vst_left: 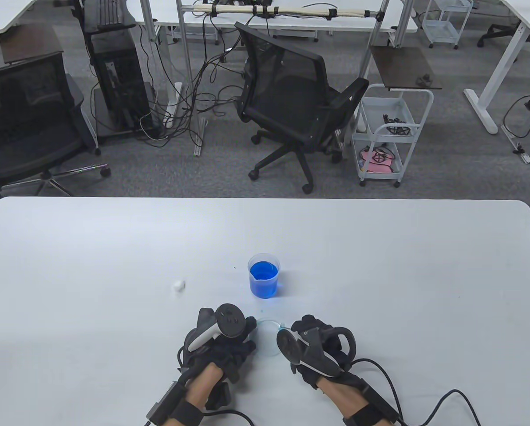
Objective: Dip tweezers-held cotton tuft into dye solution and dot onto culture dish
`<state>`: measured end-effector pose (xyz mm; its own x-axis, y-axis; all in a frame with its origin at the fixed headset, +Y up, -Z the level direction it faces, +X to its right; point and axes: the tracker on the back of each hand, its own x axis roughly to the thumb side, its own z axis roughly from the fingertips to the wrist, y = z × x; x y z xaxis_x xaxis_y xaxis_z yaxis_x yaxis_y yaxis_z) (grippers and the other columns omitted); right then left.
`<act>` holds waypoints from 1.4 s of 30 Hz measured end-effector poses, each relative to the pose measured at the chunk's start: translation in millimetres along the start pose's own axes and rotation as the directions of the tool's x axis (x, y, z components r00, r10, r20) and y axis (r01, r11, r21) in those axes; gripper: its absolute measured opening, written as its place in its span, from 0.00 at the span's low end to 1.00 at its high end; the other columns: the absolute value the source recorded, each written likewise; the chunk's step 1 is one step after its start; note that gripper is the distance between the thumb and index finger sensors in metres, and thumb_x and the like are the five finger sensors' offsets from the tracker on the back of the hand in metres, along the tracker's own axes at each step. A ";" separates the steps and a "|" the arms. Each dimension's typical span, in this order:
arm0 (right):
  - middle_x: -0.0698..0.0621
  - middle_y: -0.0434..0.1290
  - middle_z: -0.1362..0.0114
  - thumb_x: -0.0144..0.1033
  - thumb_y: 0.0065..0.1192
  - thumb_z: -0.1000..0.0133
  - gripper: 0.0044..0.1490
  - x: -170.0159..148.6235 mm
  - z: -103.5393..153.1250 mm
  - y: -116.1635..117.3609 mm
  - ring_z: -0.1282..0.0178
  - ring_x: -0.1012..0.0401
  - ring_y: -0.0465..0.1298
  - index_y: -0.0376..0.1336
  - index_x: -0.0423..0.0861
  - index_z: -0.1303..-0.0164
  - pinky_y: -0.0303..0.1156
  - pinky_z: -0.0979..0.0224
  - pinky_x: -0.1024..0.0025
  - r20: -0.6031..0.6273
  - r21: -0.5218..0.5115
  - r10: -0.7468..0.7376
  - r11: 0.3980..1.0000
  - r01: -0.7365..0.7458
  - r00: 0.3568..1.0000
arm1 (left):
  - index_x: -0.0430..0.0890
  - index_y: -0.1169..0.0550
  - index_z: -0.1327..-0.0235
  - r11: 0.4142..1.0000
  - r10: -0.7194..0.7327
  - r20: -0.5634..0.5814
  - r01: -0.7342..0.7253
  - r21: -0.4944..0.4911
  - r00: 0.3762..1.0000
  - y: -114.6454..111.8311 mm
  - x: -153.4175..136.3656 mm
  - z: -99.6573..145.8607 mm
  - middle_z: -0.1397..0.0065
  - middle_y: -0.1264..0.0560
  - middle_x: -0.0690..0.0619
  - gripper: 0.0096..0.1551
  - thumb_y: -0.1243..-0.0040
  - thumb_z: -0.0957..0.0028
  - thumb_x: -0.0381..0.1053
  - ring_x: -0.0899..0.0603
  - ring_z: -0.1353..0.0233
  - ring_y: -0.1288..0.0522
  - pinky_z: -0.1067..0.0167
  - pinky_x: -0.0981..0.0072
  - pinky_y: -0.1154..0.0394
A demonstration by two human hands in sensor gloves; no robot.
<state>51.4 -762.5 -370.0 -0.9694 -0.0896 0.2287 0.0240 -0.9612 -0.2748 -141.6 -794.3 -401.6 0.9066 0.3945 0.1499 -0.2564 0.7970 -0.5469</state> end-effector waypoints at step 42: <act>0.34 0.84 0.59 0.37 0.74 0.65 0.26 8.7 4.9 2.5 0.76 0.61 0.81 0.83 0.31 0.70 0.81 0.77 0.69 0.040 0.019 0.010 1.000 -0.011 0.999 | 0.54 0.49 0.15 1.000 -0.002 -0.003 0.002 -0.001 1.000 -0.5 1.3 0.7 0.11 0.61 0.33 0.37 0.48 0.32 0.53 0.23 0.19 0.64 0.32 0.20 0.65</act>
<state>44.2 -767.0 -364.1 -0.9584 -0.1096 0.2636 0.0390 -0.9649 -0.2595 -140.6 -793.9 -400.5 0.9083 0.3910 0.1485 -0.2539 0.7977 -0.5470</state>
